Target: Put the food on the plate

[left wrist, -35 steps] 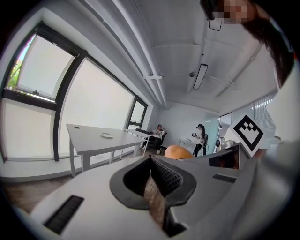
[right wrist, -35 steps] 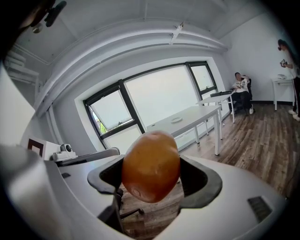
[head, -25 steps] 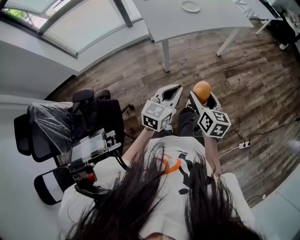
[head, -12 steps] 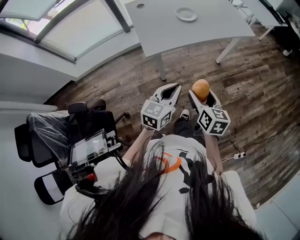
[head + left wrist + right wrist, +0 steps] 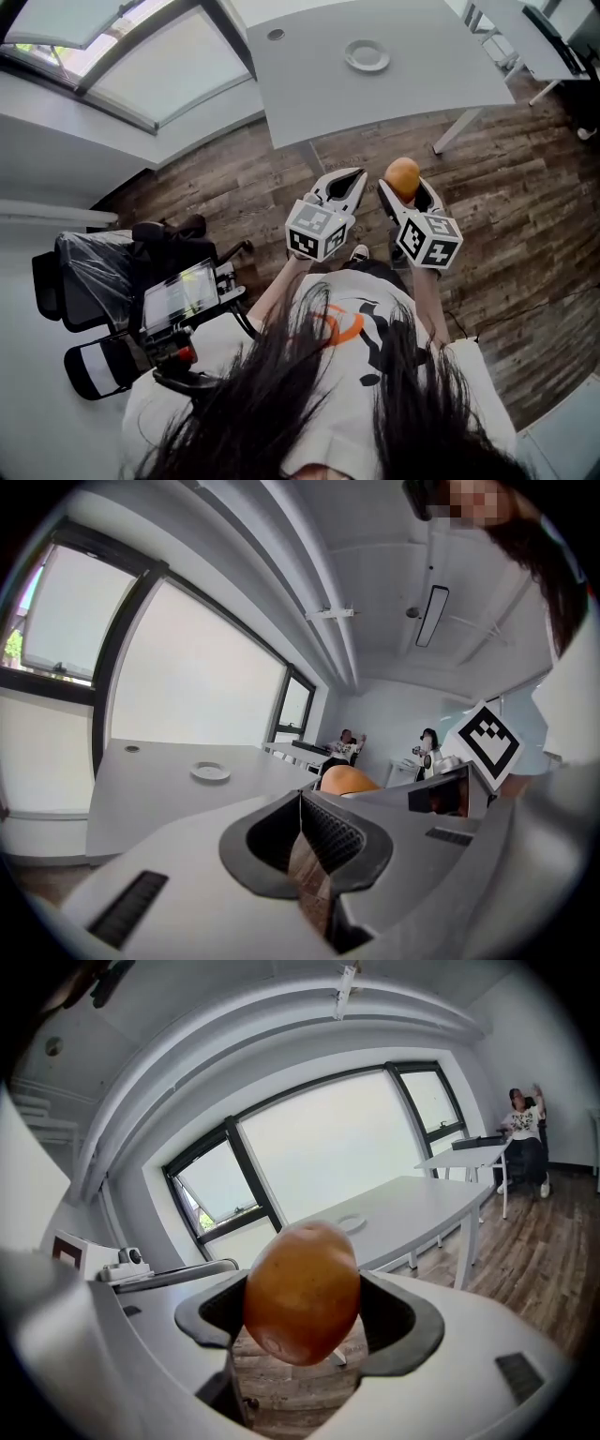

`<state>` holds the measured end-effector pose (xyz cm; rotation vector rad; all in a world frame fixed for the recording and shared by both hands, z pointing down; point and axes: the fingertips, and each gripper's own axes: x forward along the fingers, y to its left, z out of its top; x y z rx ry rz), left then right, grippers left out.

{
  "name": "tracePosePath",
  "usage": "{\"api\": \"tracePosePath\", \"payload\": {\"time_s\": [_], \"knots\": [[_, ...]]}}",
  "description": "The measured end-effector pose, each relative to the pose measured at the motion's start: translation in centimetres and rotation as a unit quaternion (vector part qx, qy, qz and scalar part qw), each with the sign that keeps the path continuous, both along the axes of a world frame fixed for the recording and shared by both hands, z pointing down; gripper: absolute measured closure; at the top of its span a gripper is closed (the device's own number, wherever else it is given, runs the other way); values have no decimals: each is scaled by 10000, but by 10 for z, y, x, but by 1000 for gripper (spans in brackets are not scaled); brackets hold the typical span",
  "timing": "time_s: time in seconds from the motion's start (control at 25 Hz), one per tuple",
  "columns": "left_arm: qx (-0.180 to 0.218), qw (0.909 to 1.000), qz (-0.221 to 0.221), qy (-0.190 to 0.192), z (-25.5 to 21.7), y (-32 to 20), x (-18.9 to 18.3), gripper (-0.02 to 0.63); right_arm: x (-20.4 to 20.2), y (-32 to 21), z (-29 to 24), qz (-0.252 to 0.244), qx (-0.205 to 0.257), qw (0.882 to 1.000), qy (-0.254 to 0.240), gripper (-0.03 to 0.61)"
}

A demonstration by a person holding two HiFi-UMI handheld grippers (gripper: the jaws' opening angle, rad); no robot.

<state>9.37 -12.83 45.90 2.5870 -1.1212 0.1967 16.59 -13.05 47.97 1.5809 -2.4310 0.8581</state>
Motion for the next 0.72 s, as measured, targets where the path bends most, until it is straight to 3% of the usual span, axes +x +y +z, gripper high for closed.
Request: {"api": "tracePosePath", "payload": {"time_s": [0.72], "knots": [[-224, 9994, -206, -181, 16, -90, -16, 607, -7, -85, 22, -111, -291, 9992, -232, 218]]}}
